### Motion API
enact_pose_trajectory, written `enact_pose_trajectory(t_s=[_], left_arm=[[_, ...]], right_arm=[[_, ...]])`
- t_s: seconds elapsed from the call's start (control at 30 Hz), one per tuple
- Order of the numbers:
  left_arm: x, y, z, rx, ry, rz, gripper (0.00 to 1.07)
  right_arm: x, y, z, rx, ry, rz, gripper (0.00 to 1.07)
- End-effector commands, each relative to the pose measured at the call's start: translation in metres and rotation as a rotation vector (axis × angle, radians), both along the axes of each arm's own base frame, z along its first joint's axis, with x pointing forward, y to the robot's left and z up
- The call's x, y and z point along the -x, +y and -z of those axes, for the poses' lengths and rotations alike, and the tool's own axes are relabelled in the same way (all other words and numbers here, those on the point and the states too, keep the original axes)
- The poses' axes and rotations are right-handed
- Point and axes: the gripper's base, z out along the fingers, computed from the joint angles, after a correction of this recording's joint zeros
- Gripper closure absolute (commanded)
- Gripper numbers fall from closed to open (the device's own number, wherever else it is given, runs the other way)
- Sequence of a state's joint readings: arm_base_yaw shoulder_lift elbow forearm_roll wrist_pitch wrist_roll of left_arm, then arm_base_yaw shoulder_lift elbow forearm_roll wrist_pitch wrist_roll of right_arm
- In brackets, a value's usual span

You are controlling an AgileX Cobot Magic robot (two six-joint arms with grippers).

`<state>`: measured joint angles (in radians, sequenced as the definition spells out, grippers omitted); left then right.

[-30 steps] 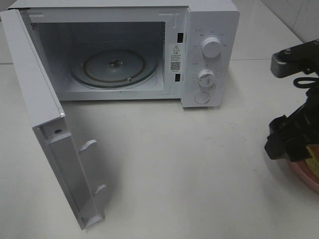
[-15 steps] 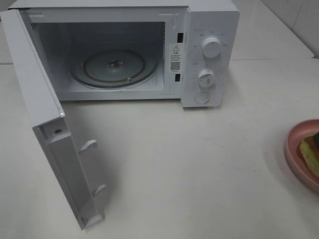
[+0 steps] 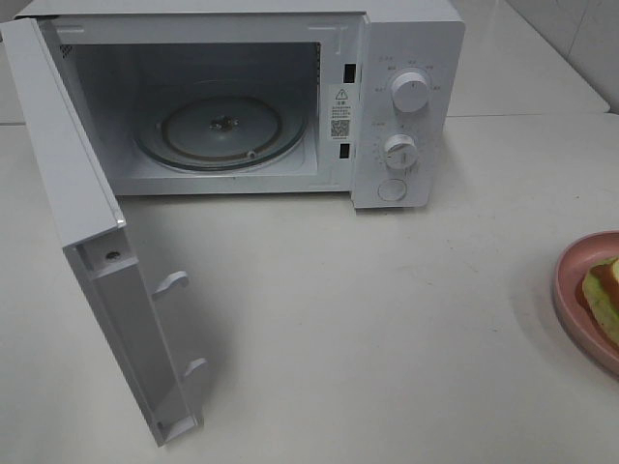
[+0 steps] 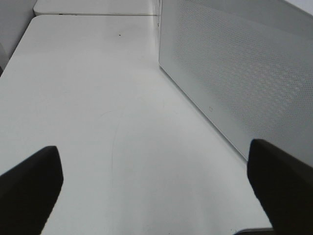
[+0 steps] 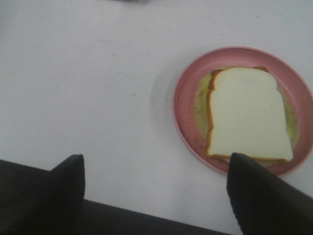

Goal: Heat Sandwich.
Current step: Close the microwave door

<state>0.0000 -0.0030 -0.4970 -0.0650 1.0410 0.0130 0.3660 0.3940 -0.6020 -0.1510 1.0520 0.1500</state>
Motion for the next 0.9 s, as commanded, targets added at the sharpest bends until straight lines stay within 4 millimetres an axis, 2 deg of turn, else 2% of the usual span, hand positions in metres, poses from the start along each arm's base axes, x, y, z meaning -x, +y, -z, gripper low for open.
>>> enact_pose_trajectory(t_s=[0.03, 0.3, 0.67, 0.9], left_arm=[[0.003, 0.0, 0.0, 0.003, -0.025, 0.001, 0.1], [0.003, 0.0, 0.0, 0.003, -0.025, 0.001, 0.1], [0.003, 0.0, 0.0, 0.003, -0.025, 0.001, 0.1], [0.003, 0.0, 0.0, 0.004, -0.024, 0.001, 0.1]], right_arm=[[0.01, -0.006, 0.005, 0.008, -0.036, 0.036, 0.31], [0.033, -0.013, 0.02, -0.045, -0.149, 0.146, 0.31], [0.061, -0.016, 0.02, -0.071, -0.33, 0.272, 0.31], [0.062, -0.016, 0.02, -0.065, -0.334, 0.312, 0.31]])
